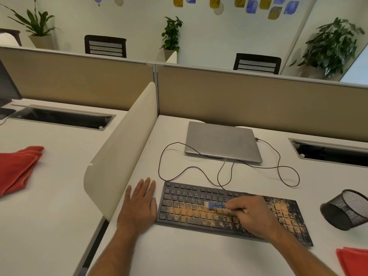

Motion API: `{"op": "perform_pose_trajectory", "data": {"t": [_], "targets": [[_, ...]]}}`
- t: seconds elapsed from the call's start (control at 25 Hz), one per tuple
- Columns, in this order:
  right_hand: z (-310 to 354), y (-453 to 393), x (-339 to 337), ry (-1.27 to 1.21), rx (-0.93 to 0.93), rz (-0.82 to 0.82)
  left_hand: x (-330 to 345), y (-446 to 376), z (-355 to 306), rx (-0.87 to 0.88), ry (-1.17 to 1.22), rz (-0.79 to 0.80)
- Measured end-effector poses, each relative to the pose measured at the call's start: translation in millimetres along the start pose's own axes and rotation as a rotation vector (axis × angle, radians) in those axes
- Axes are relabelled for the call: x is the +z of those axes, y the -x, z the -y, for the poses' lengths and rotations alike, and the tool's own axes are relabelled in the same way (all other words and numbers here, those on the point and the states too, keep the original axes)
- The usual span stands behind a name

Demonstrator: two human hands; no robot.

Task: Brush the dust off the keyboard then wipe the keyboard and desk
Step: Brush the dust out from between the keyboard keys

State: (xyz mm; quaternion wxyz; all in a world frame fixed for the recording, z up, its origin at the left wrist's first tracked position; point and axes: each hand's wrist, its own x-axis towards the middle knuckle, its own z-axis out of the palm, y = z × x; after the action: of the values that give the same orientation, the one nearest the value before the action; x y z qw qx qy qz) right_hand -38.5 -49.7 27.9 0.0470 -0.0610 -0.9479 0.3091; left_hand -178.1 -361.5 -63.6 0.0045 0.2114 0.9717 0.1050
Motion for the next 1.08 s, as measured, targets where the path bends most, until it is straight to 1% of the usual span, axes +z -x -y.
{"op": "perform_pose_trajectory", "data": {"t": [0.08,0.12,0.24,0.36,0.52,0.6,0.76,0.84,0.96,1.08], "targets": [[-2.1,-0.3,-1.3,0.027,0.006,0.041,-0.6,-0.3,-0.2,0.0,0.003,0.0],[-2.1,-1.1,-2.6,0.024,0.012,0.035,-0.8,-0.4,-0.4,-0.001,0.007,-0.001],[2.0,-4.7,-9.0,-0.06,0.055,-0.052,-1.0,0.5,-0.5,-0.001,0.002,0.005],[5.6,-7.2,-12.0,-0.14,0.096,-0.075,-1.3,-0.2,-0.4,0.001,-0.012,0.012],[3.0,-6.5,-8.8,0.009,0.046,-0.034,-0.6,-0.1,0.0,0.004,-0.008,0.003],[3.1,-5.3,-6.5,0.043,0.014,-0.035,-0.4,0.1,-0.1,0.003,-0.01,0.002],[7.5,-4.9,-3.2,-0.015,-0.009,-0.159,-1.3,-0.1,-1.1,0.007,-0.005,-0.006],[9.3,-6.5,-1.9,-0.035,-0.007,-0.186,-0.7,-0.3,-0.7,0.009,-0.002,-0.008],[9.9,-8.7,0.8,-0.028,-0.033,-0.154,1.3,-0.4,0.9,0.01,0.004,-0.014],[12.8,-11.4,4.2,0.056,-0.144,-0.122,1.7,-0.3,1.2,0.007,0.007,-0.017]]}}
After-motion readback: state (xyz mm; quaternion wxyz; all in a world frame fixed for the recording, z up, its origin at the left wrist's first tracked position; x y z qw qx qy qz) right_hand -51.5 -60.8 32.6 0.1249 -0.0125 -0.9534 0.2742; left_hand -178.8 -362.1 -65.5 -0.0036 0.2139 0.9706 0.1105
